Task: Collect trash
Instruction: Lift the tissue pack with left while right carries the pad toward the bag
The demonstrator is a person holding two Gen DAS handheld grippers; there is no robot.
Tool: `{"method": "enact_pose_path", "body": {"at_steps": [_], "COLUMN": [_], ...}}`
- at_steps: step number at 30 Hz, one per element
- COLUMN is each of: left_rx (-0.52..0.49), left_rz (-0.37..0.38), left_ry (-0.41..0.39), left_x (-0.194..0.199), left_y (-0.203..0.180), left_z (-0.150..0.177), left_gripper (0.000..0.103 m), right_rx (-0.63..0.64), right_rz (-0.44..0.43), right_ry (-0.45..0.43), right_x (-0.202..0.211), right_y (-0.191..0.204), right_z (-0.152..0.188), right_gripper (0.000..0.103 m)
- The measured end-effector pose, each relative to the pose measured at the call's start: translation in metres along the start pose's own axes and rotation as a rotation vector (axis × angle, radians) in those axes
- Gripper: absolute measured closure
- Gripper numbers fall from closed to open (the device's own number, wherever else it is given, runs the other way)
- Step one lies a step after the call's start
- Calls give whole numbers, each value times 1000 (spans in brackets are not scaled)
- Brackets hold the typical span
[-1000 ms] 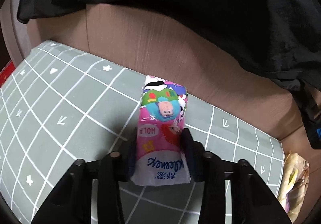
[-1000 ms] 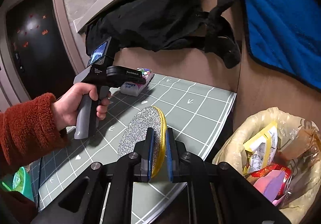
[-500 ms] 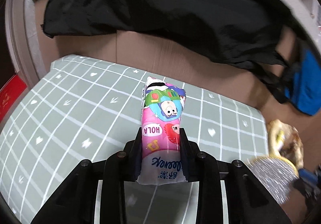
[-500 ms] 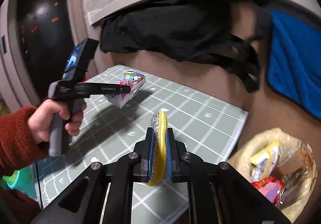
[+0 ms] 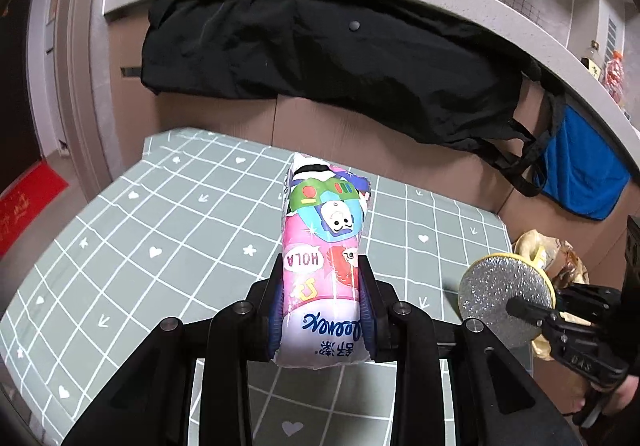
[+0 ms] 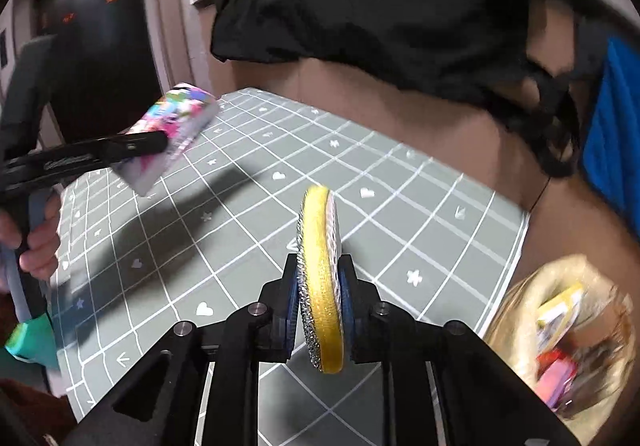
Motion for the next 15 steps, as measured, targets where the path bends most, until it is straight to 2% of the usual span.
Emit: {"method": "enact_pose_path", "body": {"at_steps": [3, 11, 15], "left_rx": [-31, -101, -124], "left_rz": [-11, -72, -71], "left_ry": [-46, -249, -313], "left_x": [8, 45, 58], "left_y": [-12, -64, -96], "left_z": [-14, -73, -91], "left_gripper": [71, 71, 71], "right_rx": [-10, -8, -14], "right_rz": [-7, -25, -12], "right_ry": [-40, -215, -268], "right_x": [11, 74, 98], "right_y": [-5, -23, -42], "right_z": [-10, -68, -82], "right_gripper": [89, 89, 89]}}
Point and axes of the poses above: each gripper's, at about its wrist camera, not at the fingertips, and x roughly against the way its jaws point, y to its left, z to its underside, the point moved 7 cm from there along -x, roughly the way its jaws point, and after that the axes turned 6 degrees about z, right-handed, at the moved point
